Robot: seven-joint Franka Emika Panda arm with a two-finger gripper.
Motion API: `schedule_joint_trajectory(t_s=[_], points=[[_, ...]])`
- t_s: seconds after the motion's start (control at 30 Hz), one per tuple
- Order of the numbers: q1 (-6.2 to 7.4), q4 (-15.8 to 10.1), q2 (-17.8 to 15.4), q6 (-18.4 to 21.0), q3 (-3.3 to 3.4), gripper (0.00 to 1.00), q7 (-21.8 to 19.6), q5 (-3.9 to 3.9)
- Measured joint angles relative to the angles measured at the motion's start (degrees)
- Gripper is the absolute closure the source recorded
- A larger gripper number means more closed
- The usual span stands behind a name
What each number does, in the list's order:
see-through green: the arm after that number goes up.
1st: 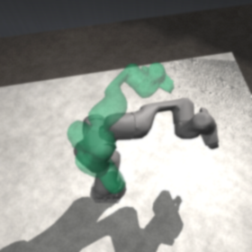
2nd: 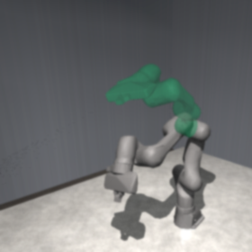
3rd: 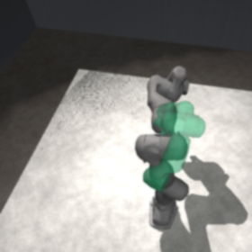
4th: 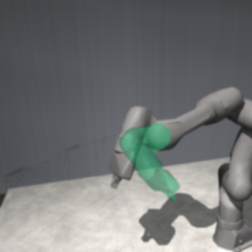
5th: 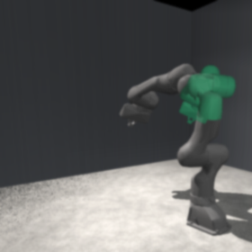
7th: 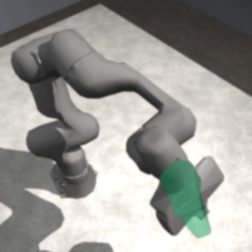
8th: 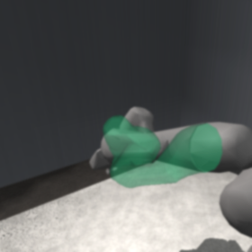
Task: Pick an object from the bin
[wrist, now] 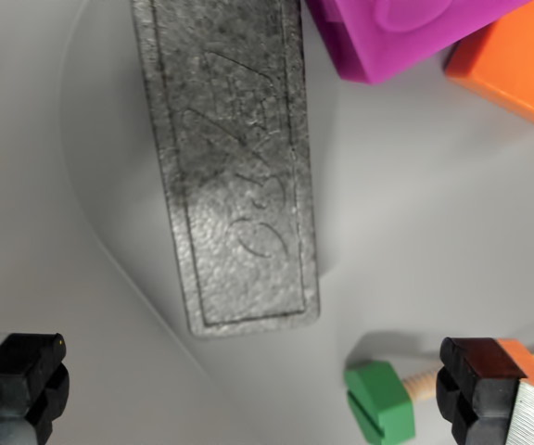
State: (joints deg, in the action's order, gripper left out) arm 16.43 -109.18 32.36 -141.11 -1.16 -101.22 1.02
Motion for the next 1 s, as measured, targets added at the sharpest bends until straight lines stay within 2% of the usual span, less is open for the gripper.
schedule_joint_trajectory(t_s=[0.2, 0.53, 1.0], points=[[0.0, 0.41, 2.72, -2.61, 0.02, 0.0, -0.03, 0.0], [-0.08, 1.6, 4.31, -5.42, 0.09, 0.0, -0.03, 0.0], [-0.08, 1.63, 4.34, -5.47, 0.09, 0.0, -0.03, 0.0]])
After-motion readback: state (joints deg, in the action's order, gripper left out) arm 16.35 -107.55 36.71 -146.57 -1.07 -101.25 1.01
